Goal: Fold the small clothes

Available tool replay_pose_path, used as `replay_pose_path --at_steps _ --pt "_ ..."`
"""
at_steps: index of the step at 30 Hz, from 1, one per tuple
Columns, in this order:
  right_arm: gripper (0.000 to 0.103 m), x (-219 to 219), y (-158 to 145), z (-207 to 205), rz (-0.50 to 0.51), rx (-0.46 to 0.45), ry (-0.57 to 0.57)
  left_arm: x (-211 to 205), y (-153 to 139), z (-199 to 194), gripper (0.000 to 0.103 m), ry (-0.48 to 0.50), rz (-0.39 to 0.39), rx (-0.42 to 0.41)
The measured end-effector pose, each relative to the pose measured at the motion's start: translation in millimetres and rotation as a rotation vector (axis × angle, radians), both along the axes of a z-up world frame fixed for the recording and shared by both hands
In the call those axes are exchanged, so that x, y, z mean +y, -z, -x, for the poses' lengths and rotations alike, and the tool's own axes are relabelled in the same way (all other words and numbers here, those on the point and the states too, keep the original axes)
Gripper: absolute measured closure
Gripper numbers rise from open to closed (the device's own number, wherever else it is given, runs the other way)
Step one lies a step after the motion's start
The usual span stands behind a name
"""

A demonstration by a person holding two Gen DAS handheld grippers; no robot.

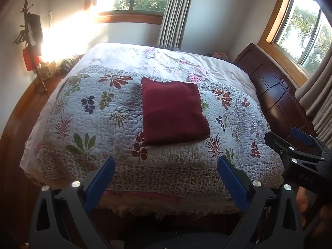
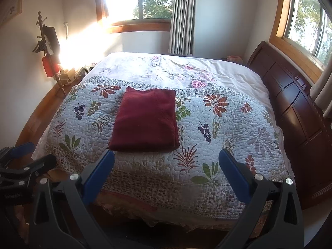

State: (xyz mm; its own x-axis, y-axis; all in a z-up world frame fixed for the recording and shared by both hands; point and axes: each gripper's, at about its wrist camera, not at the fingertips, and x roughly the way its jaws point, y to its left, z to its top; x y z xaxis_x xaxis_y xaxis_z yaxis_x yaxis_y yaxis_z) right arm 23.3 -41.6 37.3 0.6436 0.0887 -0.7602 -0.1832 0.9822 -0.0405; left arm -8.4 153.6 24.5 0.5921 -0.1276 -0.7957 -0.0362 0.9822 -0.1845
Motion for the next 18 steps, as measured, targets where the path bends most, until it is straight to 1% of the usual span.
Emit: replay_pose_path --at_steps 18 --pt "0.003 -0.8 -0.4 -1.4 -0.003 0.000 -0.003 -2.7 -6.3 -3.6 0.004 -0.001 -0.014 -0.012"
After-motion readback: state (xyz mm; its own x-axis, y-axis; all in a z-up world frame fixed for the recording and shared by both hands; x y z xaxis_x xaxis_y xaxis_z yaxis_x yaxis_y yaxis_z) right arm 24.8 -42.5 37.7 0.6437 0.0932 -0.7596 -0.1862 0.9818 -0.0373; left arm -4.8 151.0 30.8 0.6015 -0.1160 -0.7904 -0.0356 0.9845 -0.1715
